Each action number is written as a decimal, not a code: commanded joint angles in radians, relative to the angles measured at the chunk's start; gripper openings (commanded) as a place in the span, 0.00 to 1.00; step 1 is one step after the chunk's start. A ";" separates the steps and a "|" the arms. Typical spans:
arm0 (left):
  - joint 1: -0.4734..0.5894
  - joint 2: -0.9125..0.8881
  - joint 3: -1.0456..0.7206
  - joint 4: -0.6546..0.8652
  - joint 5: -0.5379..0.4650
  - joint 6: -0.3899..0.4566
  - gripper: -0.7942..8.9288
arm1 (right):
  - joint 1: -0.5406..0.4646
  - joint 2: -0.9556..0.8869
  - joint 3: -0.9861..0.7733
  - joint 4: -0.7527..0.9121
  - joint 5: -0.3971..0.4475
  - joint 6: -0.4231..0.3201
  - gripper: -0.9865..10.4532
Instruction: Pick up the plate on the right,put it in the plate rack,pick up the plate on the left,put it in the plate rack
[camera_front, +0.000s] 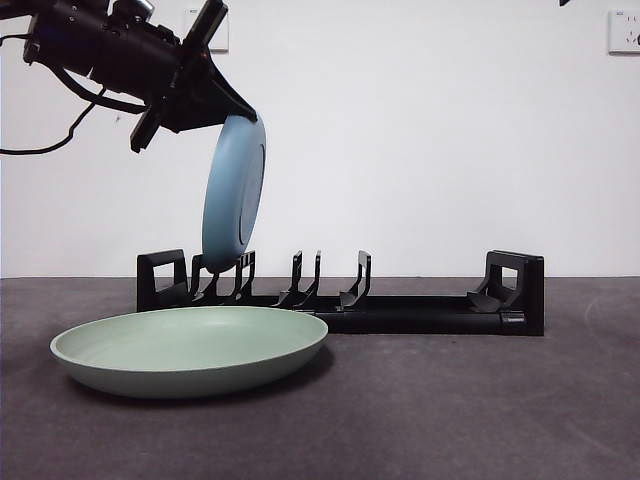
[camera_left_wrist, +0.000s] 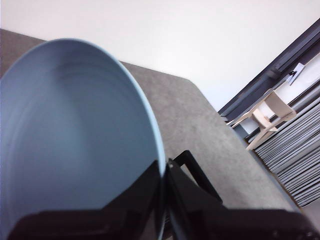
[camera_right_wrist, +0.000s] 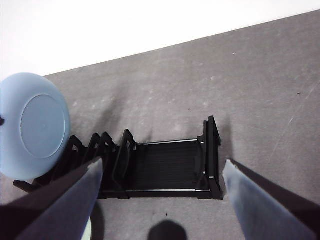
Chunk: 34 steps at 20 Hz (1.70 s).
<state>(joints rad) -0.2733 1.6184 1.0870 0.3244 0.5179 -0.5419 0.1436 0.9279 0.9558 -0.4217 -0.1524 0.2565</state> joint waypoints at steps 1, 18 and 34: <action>-0.006 0.017 0.000 -0.008 -0.003 0.032 0.07 | 0.000 0.002 0.003 0.004 0.006 -0.004 0.44; -0.068 0.020 0.000 -0.201 -0.202 0.057 0.09 | 0.000 0.002 0.003 0.004 0.005 -0.004 0.44; -0.068 -0.082 0.000 -0.185 -0.170 0.156 0.44 | 0.003 0.040 0.003 -0.014 -0.108 0.008 0.44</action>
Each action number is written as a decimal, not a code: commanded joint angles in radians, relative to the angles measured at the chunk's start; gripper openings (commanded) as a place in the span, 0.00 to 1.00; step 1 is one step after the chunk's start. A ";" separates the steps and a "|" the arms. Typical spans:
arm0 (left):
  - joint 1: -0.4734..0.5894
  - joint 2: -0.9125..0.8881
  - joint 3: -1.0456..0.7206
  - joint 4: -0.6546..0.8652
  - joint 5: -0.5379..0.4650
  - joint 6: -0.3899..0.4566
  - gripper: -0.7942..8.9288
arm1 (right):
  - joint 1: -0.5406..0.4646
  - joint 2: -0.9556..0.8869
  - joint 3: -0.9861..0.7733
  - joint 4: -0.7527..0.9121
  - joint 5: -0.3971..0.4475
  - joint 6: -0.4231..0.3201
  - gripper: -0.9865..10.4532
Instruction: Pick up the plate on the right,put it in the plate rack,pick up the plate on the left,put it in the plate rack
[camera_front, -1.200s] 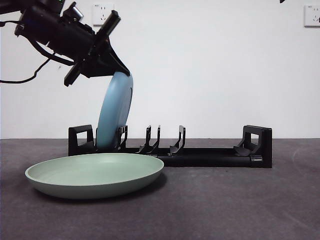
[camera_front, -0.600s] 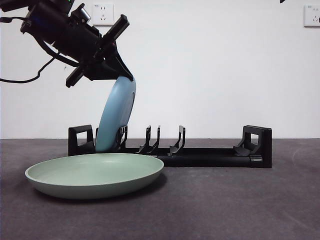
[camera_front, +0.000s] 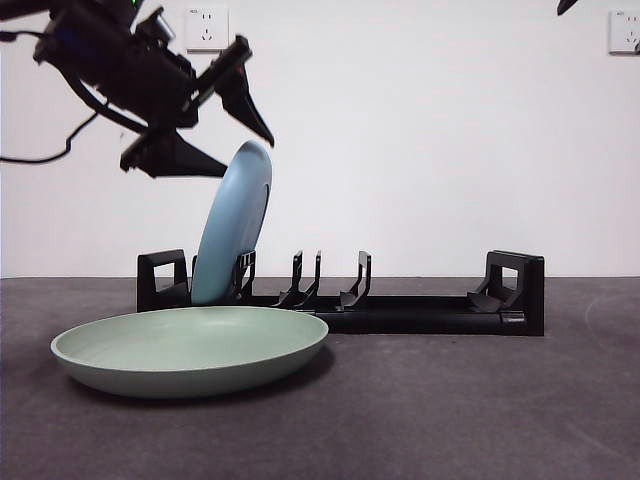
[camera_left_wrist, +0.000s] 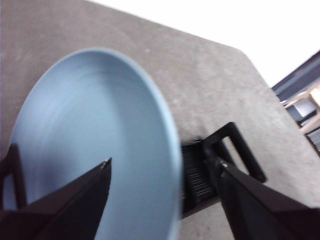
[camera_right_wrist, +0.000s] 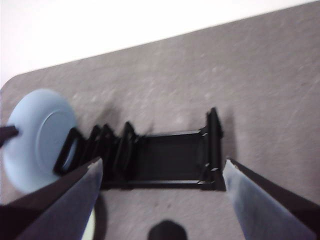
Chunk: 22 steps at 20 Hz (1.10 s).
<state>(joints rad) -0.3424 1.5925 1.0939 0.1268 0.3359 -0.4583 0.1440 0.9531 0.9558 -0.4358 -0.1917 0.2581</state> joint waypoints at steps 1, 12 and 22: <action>0.001 -0.087 -0.006 0.002 0.013 0.106 0.44 | 0.002 0.027 0.003 -0.003 -0.121 0.007 0.44; -0.080 -0.489 -0.006 -0.361 -0.002 0.652 0.44 | 0.117 0.289 0.003 -0.057 -0.334 -0.002 0.44; -0.430 -0.665 -0.006 -0.822 -0.648 0.934 0.44 | 0.351 0.701 0.004 0.173 -0.333 0.061 0.35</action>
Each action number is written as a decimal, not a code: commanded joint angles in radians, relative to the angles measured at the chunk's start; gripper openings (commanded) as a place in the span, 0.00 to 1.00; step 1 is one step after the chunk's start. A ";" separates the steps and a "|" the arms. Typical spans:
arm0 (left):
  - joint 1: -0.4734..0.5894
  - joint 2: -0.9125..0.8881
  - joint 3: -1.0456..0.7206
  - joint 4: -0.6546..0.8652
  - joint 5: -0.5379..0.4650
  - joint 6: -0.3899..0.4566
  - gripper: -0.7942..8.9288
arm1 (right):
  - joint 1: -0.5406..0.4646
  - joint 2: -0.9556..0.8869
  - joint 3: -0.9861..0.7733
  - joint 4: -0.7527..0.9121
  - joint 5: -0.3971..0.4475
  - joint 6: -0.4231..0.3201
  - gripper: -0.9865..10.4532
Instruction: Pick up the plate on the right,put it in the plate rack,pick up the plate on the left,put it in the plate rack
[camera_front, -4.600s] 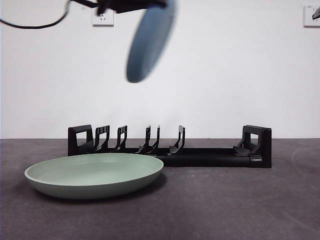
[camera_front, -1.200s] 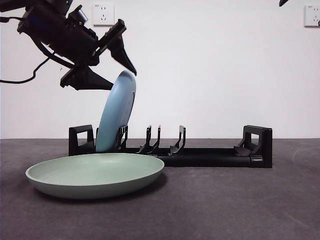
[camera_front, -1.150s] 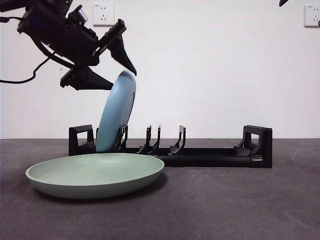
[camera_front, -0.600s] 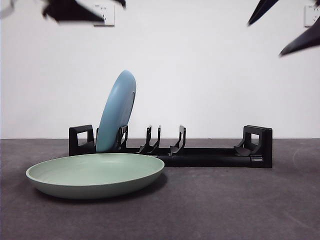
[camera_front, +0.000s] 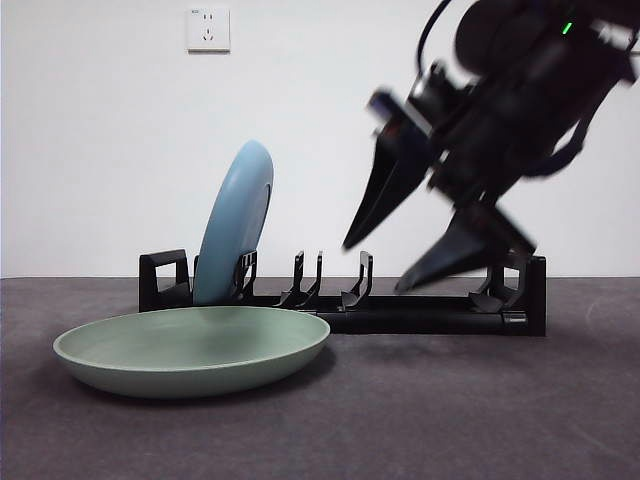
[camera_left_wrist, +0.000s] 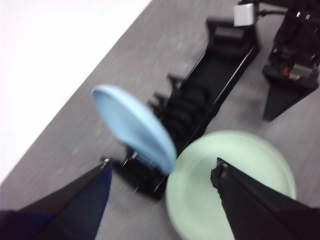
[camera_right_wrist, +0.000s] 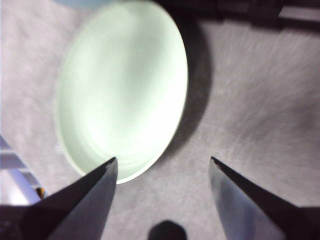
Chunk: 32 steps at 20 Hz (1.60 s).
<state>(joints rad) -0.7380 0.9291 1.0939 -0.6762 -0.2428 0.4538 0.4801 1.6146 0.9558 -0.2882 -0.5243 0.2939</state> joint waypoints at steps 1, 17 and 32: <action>-0.055 -0.002 -0.006 -0.030 -0.095 0.022 0.44 | 0.027 0.066 0.005 0.044 0.000 0.033 0.35; -0.126 -0.002 -0.006 -0.040 -0.124 0.018 0.43 | 0.074 0.246 0.098 0.071 0.085 0.086 0.08; -0.190 0.071 -0.006 -0.081 0.095 0.012 0.43 | 0.077 0.073 0.098 -0.195 0.086 0.062 0.08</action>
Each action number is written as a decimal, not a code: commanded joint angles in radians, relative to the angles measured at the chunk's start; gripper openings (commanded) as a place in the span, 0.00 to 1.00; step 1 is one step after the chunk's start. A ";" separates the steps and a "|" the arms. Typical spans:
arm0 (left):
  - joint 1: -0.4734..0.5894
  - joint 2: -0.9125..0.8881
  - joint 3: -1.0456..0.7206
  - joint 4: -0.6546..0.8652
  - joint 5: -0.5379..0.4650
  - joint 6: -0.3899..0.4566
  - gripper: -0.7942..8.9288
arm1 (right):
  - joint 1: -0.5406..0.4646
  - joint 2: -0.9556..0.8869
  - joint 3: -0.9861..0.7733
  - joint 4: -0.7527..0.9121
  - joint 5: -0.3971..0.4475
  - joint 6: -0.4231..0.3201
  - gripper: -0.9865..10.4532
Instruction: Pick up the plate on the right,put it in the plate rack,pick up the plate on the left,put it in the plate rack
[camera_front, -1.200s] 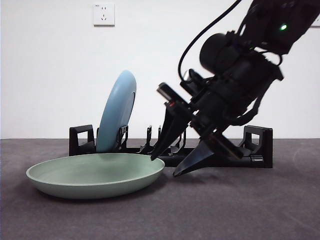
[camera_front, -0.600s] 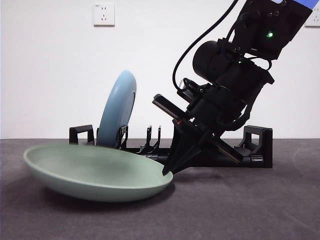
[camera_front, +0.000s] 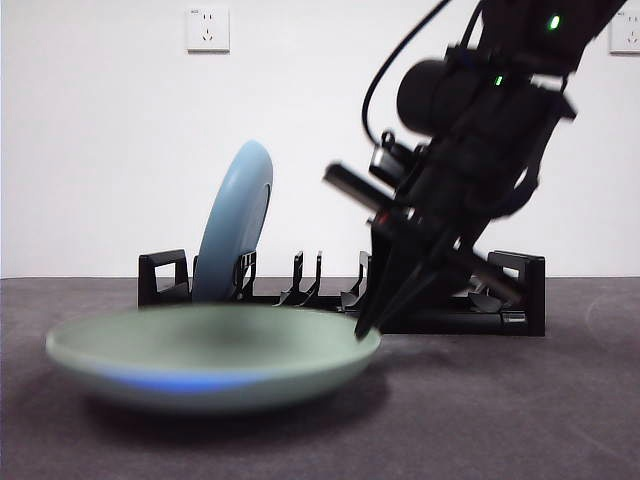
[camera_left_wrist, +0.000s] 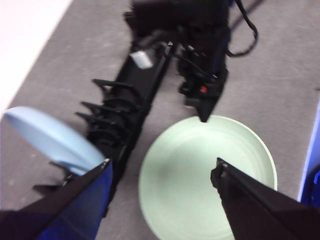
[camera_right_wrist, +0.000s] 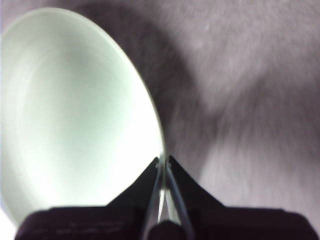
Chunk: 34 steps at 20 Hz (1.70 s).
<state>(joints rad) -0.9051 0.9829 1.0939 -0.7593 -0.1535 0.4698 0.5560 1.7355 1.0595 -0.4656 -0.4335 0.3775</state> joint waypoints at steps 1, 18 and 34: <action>-0.047 0.035 -0.006 0.003 0.005 -0.001 0.43 | 0.000 -0.088 -0.006 -0.047 -0.003 -0.035 0.08; -0.339 0.348 -0.006 0.068 -0.120 0.033 0.43 | -0.091 -0.537 -0.006 -0.299 0.145 -0.072 0.08; -0.340 0.361 -0.006 0.108 -0.128 0.063 0.07 | -0.119 -0.675 -0.006 -0.330 0.145 -0.072 0.08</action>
<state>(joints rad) -1.2430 1.3403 1.0939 -0.6422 -0.2821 0.5320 0.4381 1.0733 1.0595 -0.8093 -0.2779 0.3107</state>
